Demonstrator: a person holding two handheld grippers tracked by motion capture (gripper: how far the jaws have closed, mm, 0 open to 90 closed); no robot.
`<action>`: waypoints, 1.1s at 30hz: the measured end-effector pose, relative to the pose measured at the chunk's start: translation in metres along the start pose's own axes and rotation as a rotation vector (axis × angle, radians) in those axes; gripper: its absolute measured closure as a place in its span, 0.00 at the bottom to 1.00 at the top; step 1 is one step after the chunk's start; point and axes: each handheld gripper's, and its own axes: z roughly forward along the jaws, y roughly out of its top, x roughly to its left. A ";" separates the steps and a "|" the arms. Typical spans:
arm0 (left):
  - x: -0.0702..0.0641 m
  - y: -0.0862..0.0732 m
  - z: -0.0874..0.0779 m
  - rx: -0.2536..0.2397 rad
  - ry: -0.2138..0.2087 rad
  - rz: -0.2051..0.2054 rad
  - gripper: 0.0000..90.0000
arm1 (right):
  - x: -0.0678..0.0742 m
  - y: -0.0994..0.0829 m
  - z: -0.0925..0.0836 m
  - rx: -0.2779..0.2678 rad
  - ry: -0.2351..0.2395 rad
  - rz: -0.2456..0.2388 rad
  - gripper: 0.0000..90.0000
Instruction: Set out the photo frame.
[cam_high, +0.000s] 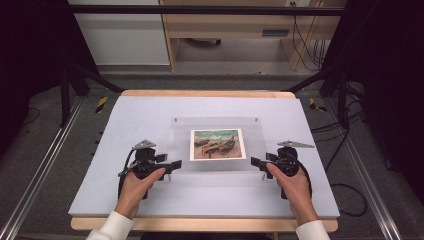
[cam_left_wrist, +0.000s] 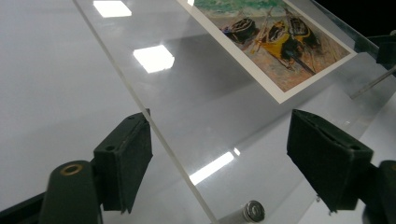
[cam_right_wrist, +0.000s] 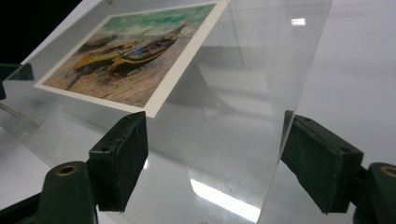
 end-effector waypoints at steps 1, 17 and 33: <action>0.001 0.001 0.001 -0.009 0.001 -0.001 0.27 | 0.000 0.001 0.001 -0.006 -0.005 -0.006 0.27; 0.016 0.015 0.009 -0.058 0.039 0.016 0.32 | -0.003 0.022 0.017 -0.041 -0.027 -0.050 0.29; 0.010 0.012 0.007 -0.086 0.064 0.047 0.36 | -0.001 0.016 0.012 -0.053 -0.046 -0.089 0.30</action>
